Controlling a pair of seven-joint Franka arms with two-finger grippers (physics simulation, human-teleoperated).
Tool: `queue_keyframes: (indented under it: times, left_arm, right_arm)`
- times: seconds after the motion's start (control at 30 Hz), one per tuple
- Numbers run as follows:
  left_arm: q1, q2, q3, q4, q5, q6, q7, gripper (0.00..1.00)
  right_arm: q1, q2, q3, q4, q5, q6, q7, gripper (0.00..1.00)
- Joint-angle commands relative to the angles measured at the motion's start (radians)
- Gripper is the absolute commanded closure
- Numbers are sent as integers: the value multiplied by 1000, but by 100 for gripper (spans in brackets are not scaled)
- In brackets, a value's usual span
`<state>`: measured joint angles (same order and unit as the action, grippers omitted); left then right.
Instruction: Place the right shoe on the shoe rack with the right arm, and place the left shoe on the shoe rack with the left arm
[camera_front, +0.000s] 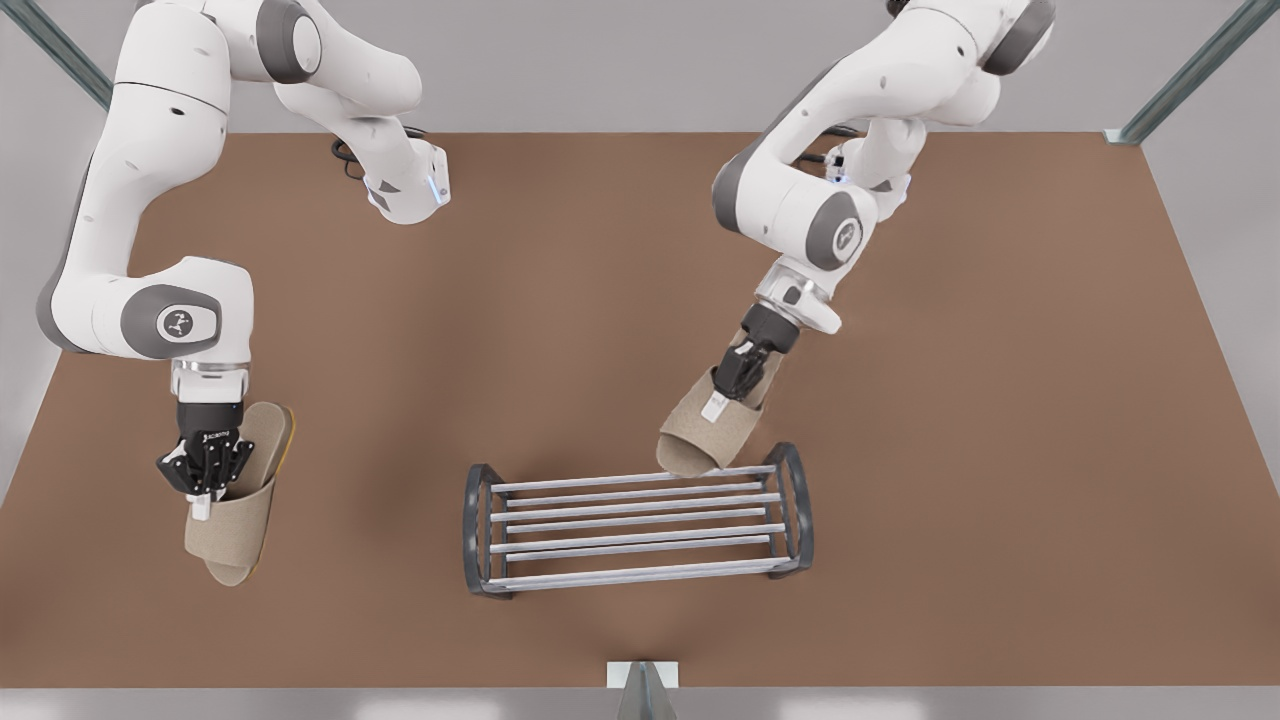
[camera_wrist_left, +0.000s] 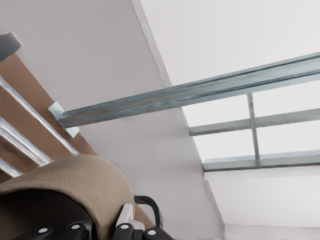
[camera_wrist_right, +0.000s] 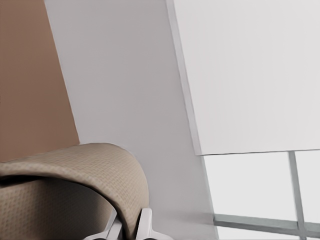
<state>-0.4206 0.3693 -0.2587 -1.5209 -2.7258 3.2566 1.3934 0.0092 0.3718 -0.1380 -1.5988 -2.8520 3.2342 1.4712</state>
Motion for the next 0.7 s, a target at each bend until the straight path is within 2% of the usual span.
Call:
queue_keyframes:
  times: [0.0,0.1,0.17,0.27,0.3,0.47,0.57,0.63,0.67]
  left_arm:
    - [-43,68,19,56,43,163,-445,75]
    - [-155,135,134,67,40,155,-447,75]
    - [-152,203,157,159,41,156,-448,75]
    - [-176,247,190,209,43,152,-447,75]
    - [-176,249,190,214,43,149,-447,75]
    - [-181,303,214,289,78,126,-447,75]
    - [-161,336,214,332,78,107,-447,75]
    - [-159,355,214,353,80,107,-448,75]
    - [-159,356,214,353,78,106,-448,74]
  right_arm:
    - [0,-2,0,0,-1,2,-60,79]
    - [0,-2,0,0,-1,2,-60,79]
    - [-1,-2,0,-1,-3,1,-61,79]
    - [9,-2,0,11,-6,4,-66,79]
    - [11,10,3,62,0,33,-170,79]
    - [14,6,14,111,0,87,-284,79]
    - [81,12,5,174,-4,171,-327,79]
    - [94,7,17,181,-1,174,-434,79]
    - [94,-1,52,183,-1,174,-500,79]
